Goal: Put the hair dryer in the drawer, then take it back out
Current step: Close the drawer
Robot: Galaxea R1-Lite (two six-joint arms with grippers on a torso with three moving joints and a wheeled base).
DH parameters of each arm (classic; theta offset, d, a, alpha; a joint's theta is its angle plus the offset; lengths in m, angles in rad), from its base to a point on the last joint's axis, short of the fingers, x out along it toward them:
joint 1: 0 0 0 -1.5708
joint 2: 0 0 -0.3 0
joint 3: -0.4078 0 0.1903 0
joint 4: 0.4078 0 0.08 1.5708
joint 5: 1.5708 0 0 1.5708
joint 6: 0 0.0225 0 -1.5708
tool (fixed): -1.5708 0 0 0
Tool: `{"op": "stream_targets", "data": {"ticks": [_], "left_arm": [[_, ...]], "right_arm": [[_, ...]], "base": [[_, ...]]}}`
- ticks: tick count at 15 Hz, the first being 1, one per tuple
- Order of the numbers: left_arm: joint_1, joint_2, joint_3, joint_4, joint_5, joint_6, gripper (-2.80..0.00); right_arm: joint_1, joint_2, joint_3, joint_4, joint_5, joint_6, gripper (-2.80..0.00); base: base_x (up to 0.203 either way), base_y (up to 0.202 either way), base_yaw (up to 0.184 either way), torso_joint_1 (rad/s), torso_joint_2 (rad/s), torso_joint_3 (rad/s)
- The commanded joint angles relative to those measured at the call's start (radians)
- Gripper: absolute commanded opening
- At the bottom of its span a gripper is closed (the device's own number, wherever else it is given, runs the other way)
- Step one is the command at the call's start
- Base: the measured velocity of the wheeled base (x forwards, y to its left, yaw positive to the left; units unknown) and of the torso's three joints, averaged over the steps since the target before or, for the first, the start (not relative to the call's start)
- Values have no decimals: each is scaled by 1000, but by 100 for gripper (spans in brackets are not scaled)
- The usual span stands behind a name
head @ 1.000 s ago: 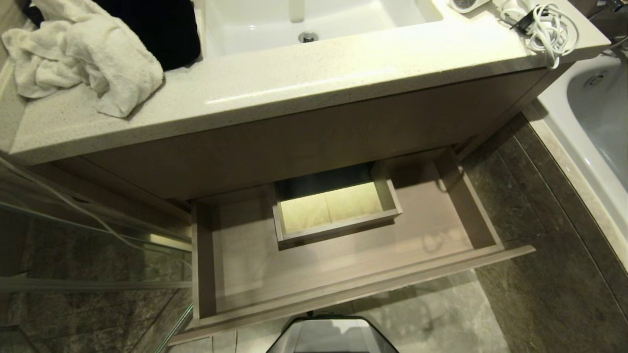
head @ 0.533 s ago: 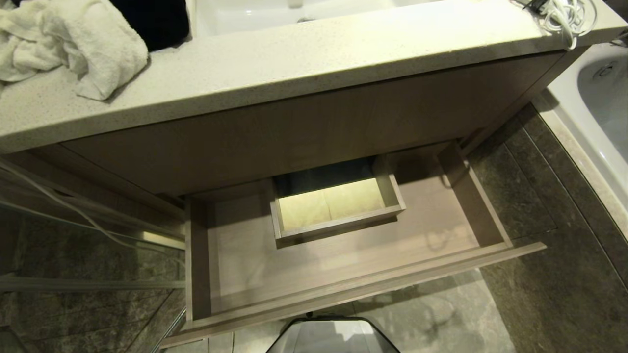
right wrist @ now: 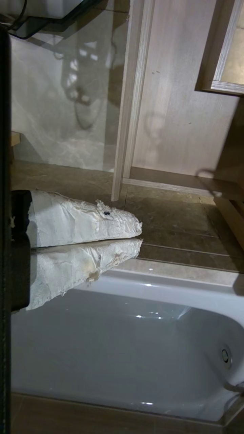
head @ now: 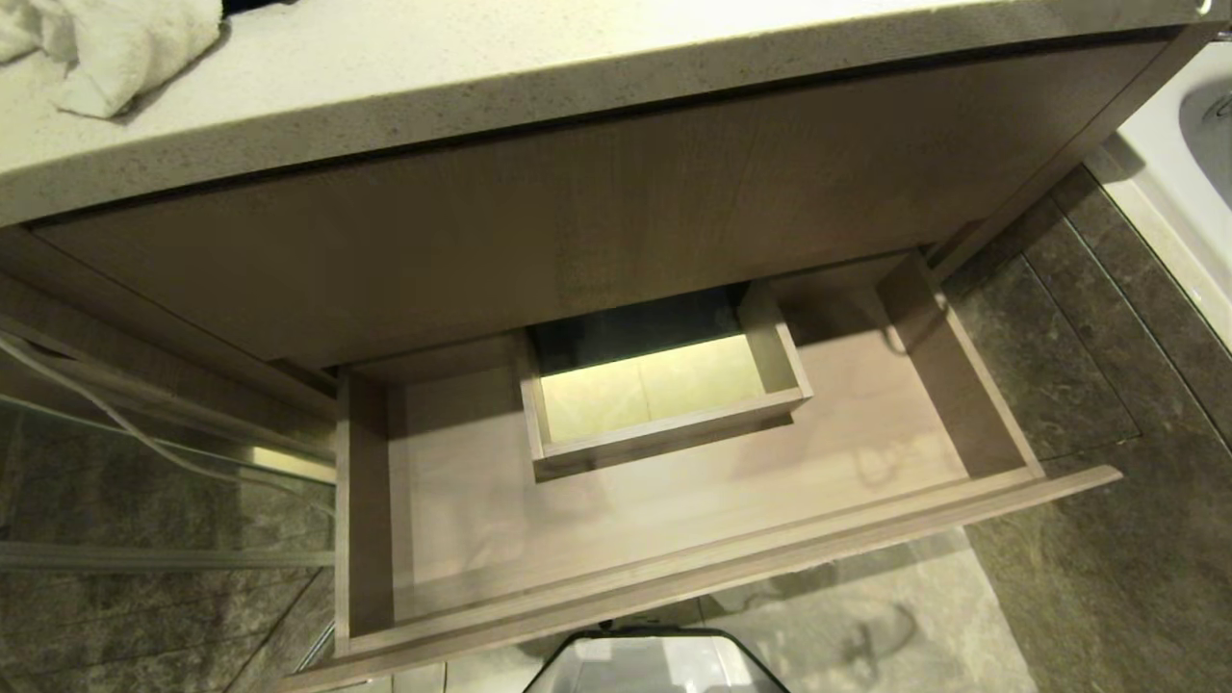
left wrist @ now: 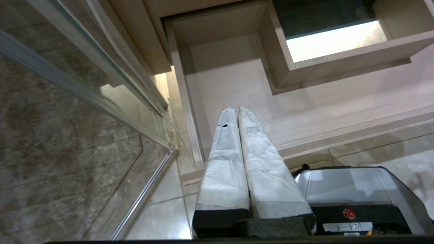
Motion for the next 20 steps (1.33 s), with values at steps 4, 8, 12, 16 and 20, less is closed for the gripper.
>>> {"op": "stream_targets", "data": {"ticks": [4,8,12,16,20], "left_arm": [[0,-2,1,1,0,-1,-280],[0,-2,0,1,0,-1,-280],[0,-2,1,1,0,-1,-280],[0,-1,0,1,0,-1,-280],[0,-1,0,1,0,-1,-280]], "right_arm": [[0,-14,17,-9,2,-4,-280],[0,-30,34,-11,2,-3,-280],[0,-34,41,-11,2,-3,-280],[0,-35,53,-33,1,-1,-280],[0,-36,58,-47,15,24,-280]], "base": [[0,0,0,-290,521,236],[0,0,0,-278,502,222],[0,0,0,-279,482,199],[0,0,0,-286,387,125],[0,0,0,-96,298,199]]}}
